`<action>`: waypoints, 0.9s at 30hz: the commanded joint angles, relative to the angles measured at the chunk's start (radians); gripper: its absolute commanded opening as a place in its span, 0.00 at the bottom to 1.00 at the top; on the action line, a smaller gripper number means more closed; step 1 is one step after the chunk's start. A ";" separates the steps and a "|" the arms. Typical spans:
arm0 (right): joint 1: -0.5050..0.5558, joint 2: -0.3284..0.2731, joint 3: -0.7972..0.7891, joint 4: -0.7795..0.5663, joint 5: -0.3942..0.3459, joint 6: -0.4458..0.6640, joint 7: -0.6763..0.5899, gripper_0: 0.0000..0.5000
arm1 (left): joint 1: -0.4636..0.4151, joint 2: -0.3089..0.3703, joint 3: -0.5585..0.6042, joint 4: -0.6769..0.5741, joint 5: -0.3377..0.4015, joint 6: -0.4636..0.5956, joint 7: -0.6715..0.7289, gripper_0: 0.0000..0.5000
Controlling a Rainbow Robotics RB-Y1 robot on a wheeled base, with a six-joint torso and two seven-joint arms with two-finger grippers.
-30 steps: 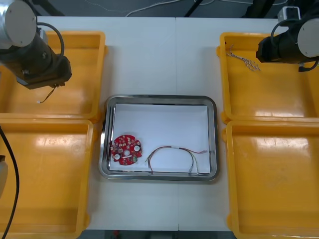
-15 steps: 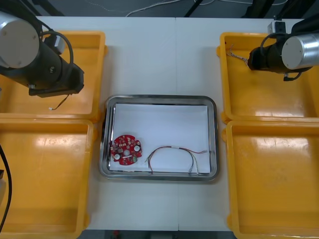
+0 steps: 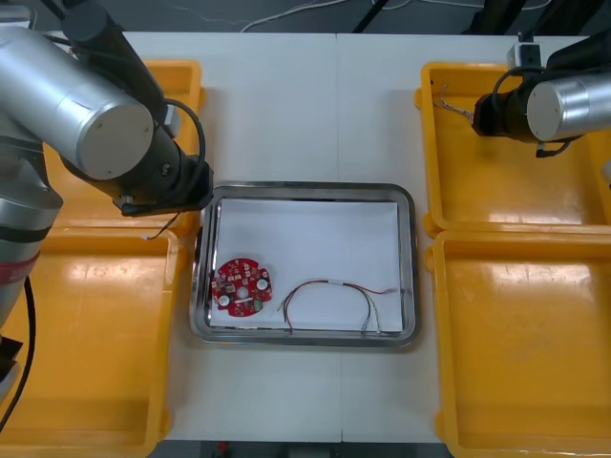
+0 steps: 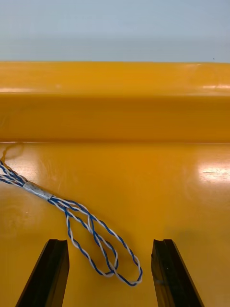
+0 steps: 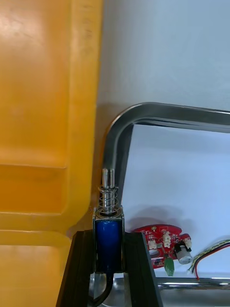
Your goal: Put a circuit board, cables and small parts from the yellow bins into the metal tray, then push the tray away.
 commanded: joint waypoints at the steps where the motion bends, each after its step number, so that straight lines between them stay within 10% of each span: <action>1: -0.050 0.015 0.034 0.008 0.010 -0.016 0.059 1.00 | 0.003 0.013 -0.068 -0.038 0.014 -0.047 0.039 0.00; 17: -0.050 0.022 0.065 0.027 0.010 -0.019 0.082 0.98 | -0.001 0.015 -0.200 -0.037 0.017 -0.108 0.110 0.00; 19: -0.050 0.022 0.065 0.027 0.010 -0.017 0.085 0.69 | -0.003 0.015 -0.210 -0.037 0.013 -0.122 0.118 0.00; 21: -0.050 0.022 0.065 0.027 0.010 -0.019 0.089 0.04 | -0.003 0.015 -0.235 -0.032 -0.003 -0.151 0.148 0.00; 27: -0.051 0.019 0.063 0.027 0.010 -0.019 0.098 0.00 | -0.003 0.010 -0.293 -0.001 -0.055 -0.237 0.203 0.00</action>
